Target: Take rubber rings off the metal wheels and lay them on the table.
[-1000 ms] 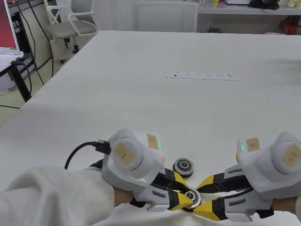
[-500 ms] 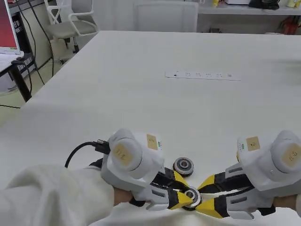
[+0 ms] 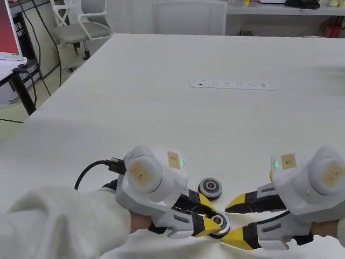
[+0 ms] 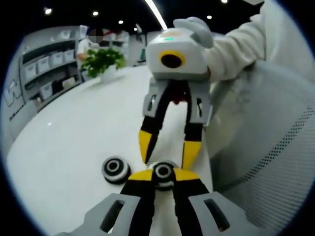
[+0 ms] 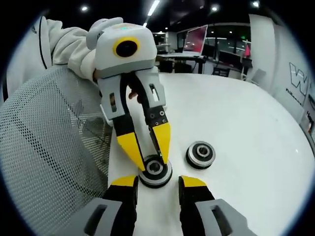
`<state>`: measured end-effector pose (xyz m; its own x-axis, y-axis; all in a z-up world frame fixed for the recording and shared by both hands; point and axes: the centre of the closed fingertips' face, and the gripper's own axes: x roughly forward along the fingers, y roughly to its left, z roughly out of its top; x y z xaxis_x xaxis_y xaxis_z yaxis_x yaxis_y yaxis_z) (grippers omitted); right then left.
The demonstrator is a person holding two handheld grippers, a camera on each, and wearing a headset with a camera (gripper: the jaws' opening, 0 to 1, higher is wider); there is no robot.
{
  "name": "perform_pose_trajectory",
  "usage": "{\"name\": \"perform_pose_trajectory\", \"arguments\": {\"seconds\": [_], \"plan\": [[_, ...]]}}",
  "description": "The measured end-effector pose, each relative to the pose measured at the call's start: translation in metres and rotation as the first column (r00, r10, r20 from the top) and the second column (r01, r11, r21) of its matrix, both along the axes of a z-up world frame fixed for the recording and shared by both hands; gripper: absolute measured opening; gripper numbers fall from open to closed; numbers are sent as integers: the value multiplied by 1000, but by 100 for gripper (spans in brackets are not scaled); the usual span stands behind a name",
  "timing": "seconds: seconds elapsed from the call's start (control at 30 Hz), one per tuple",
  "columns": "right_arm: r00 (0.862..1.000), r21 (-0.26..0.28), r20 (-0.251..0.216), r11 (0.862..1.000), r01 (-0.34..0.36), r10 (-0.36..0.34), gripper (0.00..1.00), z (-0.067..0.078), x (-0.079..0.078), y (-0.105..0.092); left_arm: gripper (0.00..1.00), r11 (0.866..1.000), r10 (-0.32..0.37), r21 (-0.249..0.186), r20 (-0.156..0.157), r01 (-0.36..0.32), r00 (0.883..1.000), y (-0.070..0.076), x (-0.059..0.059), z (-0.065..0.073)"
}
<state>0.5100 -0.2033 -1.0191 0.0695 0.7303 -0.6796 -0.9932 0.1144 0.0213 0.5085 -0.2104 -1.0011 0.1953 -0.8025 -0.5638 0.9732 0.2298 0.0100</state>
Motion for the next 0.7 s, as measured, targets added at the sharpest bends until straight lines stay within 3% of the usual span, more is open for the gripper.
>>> {"name": "perform_pose_trajectory", "arguments": {"seconds": [0.13,0.4,0.7], "plan": [[999,6,-36,1000,-5,6,24,0,-5,0,14,1000,1,0,0,-1,1000,0,1,0],[999,-7,-23,1000,-30,29,21,1,-5,-3,14,1000,6,-3,-3,-6,1000,-1,1,0],[997,-10,-82,1000,3,-3,12,-1,-4,-12,14,1000,9,-3,-5,-9,1000,-1,2,0]]}}
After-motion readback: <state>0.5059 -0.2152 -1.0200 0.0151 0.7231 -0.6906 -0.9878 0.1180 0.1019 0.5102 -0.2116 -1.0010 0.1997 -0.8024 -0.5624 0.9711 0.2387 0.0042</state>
